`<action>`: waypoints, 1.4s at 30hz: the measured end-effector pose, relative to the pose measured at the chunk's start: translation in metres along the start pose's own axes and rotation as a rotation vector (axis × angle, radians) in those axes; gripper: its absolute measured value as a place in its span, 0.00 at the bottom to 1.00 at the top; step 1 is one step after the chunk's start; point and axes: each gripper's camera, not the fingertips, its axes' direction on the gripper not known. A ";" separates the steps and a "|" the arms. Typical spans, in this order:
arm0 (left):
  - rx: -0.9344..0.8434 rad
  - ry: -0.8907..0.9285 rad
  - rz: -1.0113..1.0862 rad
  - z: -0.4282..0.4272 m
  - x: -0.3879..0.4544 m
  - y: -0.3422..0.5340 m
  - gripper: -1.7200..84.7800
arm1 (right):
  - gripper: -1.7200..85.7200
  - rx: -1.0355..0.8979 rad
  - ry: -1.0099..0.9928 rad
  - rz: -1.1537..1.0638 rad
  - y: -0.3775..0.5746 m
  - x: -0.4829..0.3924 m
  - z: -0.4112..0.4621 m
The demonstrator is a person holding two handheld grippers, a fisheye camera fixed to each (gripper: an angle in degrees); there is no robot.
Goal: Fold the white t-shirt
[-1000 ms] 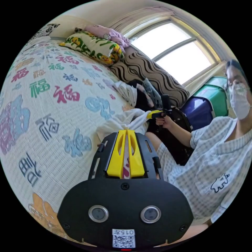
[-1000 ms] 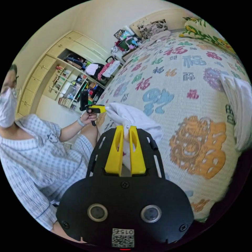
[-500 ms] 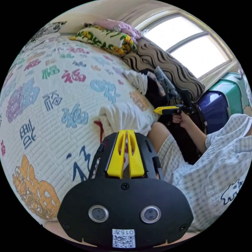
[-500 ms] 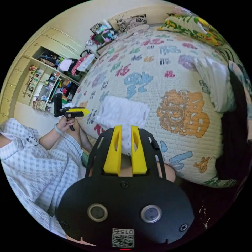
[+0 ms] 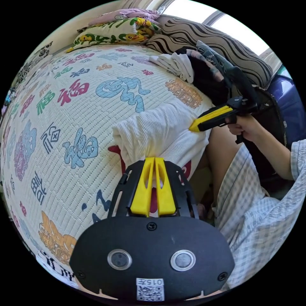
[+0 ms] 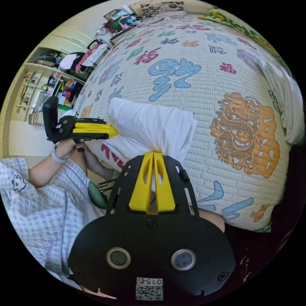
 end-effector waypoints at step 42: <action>0.627 0.250 -0.560 -0.391 -0.109 0.391 0.08 | 0.07 0.162 -0.748 -0.343 -0.195 -0.399 0.174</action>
